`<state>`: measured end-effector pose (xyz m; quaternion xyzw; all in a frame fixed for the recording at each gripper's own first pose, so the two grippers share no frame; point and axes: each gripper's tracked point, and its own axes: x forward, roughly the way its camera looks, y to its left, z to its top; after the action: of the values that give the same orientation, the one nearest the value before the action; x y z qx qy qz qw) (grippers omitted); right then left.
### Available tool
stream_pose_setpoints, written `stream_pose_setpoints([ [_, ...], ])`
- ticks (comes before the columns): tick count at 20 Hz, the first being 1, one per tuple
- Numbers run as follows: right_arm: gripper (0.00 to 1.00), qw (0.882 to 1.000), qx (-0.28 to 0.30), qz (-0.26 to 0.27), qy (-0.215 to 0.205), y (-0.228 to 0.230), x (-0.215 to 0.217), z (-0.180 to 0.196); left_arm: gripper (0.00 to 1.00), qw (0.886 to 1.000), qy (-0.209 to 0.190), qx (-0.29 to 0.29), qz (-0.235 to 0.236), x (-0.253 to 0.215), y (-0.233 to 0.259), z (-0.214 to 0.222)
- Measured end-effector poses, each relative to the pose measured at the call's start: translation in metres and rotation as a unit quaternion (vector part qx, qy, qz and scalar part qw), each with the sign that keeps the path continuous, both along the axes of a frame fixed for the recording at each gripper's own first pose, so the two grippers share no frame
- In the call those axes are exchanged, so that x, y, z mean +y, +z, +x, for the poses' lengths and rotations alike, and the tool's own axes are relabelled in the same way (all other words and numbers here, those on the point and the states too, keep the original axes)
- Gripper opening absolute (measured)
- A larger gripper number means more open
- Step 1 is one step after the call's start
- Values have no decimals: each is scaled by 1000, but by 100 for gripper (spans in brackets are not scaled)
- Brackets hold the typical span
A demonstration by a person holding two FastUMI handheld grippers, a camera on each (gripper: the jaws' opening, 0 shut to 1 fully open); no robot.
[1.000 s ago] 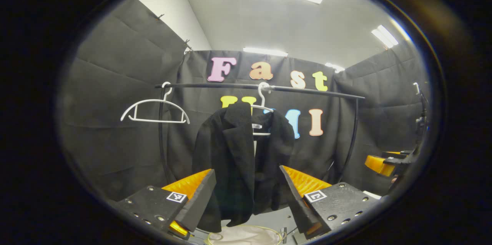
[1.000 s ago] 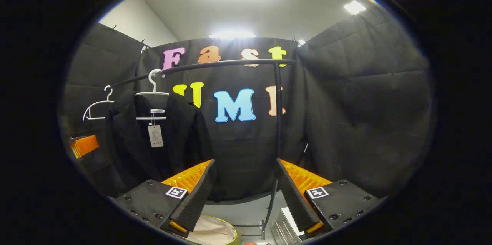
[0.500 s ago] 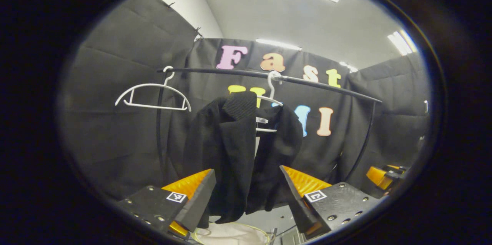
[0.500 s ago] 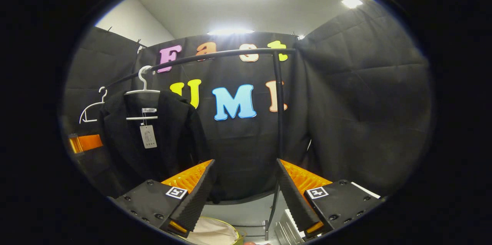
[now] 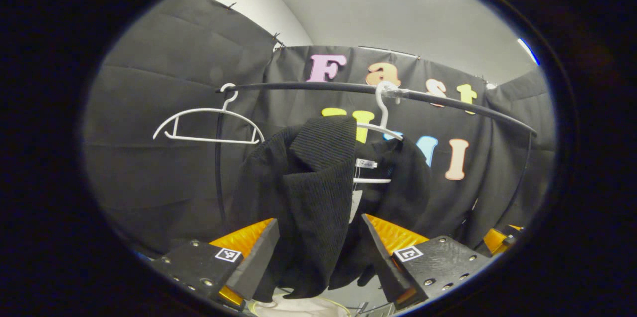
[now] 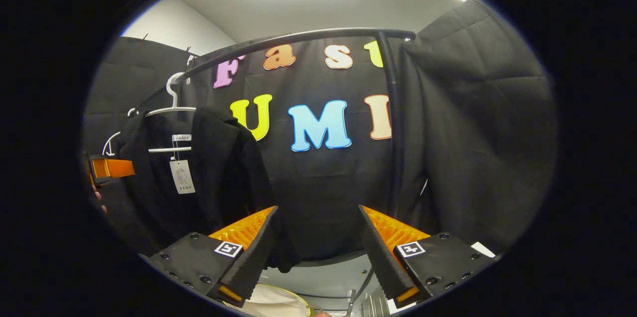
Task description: Grasp the clothes on the hanger with both hands and then place them into the laundry hamper below.
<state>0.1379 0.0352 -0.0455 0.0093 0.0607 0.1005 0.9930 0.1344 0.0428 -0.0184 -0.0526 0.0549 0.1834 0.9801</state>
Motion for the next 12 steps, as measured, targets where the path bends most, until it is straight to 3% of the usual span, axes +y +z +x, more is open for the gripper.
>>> stream_pose_setpoints([
  [12,96,995,39,2,95,-38,29,70,94,991,122,10,60,28,1,58],
])
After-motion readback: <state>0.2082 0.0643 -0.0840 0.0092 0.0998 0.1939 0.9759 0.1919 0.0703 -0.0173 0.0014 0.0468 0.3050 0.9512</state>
